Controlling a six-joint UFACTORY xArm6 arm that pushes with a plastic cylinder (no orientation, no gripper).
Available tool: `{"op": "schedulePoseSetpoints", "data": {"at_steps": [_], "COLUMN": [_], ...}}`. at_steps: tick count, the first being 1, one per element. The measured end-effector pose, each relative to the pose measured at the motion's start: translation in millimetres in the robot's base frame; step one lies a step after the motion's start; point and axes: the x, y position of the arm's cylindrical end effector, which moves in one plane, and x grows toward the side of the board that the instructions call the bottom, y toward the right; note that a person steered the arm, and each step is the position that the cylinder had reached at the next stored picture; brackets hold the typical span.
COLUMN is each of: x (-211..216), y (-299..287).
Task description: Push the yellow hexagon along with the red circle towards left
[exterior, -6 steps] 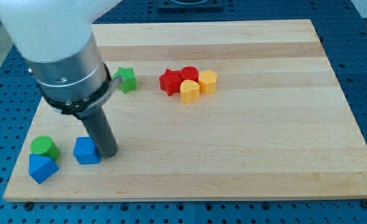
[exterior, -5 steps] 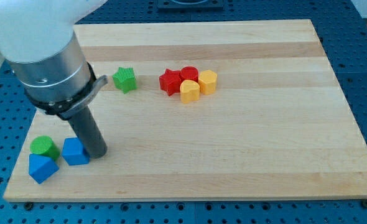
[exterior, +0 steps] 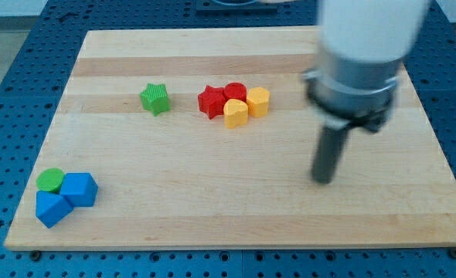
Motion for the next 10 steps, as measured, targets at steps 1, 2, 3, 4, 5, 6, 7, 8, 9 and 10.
{"op": "schedulePoseSetpoints", "data": {"at_steps": [1,2,3,4,5,6,7,8,9,10], "x": [-102,-132,-129,-129,-120,-116,-116,-114,-95,-82], "y": [29,-8,-53,-59,-73,-94,-114,-132,-138,-155]}}
